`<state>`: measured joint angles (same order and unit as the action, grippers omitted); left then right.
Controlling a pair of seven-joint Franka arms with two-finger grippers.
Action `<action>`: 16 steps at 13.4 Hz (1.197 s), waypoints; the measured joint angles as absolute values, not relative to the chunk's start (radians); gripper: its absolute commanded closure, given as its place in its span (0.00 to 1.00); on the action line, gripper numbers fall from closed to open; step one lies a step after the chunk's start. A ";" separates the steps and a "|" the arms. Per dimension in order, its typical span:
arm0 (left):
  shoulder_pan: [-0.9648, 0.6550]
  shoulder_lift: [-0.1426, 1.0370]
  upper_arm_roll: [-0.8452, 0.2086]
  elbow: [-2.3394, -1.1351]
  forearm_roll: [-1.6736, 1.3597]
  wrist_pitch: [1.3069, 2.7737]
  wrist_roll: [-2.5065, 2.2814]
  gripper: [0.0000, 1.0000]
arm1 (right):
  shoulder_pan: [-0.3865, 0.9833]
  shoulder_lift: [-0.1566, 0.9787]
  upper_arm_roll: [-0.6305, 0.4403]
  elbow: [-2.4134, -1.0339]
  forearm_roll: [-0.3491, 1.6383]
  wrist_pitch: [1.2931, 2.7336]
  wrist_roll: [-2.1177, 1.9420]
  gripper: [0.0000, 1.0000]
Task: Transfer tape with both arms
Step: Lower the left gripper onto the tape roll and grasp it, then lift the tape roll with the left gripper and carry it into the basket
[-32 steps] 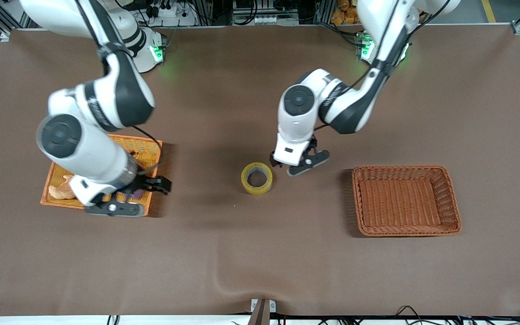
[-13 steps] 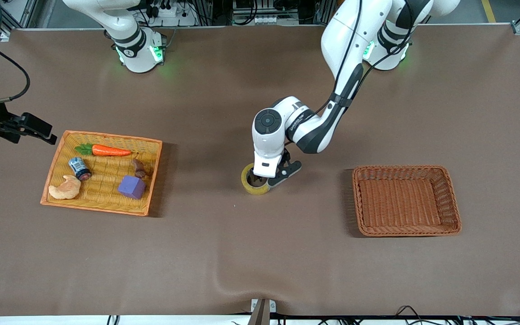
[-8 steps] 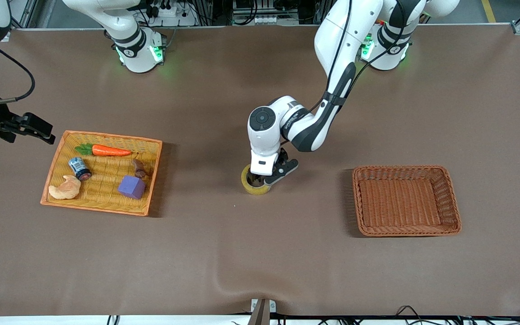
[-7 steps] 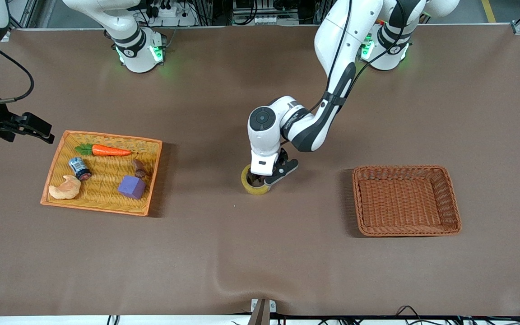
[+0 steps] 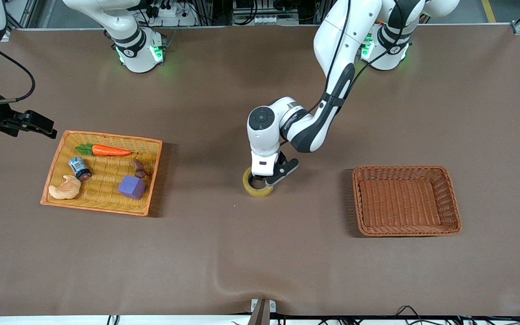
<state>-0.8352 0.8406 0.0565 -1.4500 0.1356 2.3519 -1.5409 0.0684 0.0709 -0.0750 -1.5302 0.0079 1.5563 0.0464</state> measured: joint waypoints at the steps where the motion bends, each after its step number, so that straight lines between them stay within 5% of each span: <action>1: -0.834 0.841 0.058 -1.449 0.136 2.352 -1.541 1.00 | 0.065 0.071 -0.076 -1.527 0.009 1.556 0.018 0.00; 7: -0.827 0.801 0.063 -1.417 0.136 2.350 -1.555 1.00 | 0.055 0.071 -0.076 -1.527 0.014 1.546 0.014 0.00; 16: -0.657 0.528 0.067 -1.416 0.135 2.110 -1.464 1.00 | 0.054 0.071 -0.076 -1.526 0.015 1.545 0.014 0.00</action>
<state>-0.6574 0.5282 0.0666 -1.4157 0.1352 2.1097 -1.4641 0.0542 0.0710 -0.0763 -1.5262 0.0151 1.5453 0.0140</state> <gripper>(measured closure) 0.780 0.000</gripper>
